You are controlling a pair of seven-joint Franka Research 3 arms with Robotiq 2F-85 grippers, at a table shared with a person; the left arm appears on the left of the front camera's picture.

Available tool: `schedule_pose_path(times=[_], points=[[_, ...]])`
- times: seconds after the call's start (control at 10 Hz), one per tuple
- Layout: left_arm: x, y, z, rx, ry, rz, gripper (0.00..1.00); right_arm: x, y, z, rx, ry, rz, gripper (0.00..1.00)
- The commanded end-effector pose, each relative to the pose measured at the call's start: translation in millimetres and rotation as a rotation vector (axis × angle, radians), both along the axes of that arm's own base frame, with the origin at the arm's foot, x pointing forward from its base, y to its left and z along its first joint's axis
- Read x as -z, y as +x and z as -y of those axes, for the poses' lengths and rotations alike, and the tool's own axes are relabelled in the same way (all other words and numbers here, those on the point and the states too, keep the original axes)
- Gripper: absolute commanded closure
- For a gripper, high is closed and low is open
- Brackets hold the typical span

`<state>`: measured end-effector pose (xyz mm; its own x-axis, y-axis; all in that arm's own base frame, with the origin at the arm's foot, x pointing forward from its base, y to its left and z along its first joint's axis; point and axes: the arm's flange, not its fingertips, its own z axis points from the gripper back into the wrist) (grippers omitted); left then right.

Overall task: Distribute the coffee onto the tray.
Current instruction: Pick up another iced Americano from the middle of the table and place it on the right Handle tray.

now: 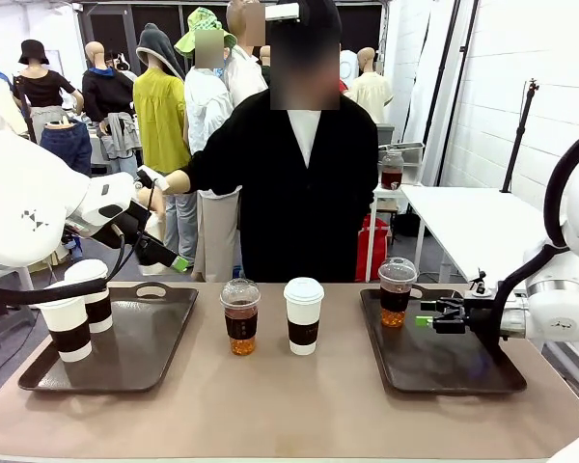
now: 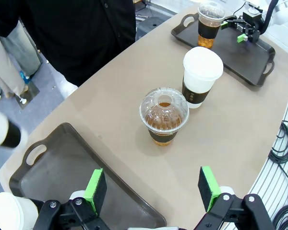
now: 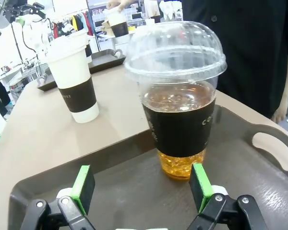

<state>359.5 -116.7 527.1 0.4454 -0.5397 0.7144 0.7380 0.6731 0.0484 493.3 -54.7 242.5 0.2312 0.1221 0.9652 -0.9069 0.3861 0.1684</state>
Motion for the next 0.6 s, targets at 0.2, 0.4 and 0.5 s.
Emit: schedule_pose_path(times=[0.2,0.4,0.5], points=[[0.9,0.3,-1.3,0.002,-0.004,-0.007,0.00,-15.2,-30.5,-22.9,-0.046,-0.024,0.003,0.00],[0.9,0.3,-1.3,0.002,-0.004,-0.007,0.00,-18.3,-31.4,-39.6,-0.088,-0.035,0.019,0.00],[0.9,0.3,-1.3,0.002,-0.004,-0.007,0.00,-17.9,-30.6,-48.6,-0.107,-0.031,0.023,0.00]])
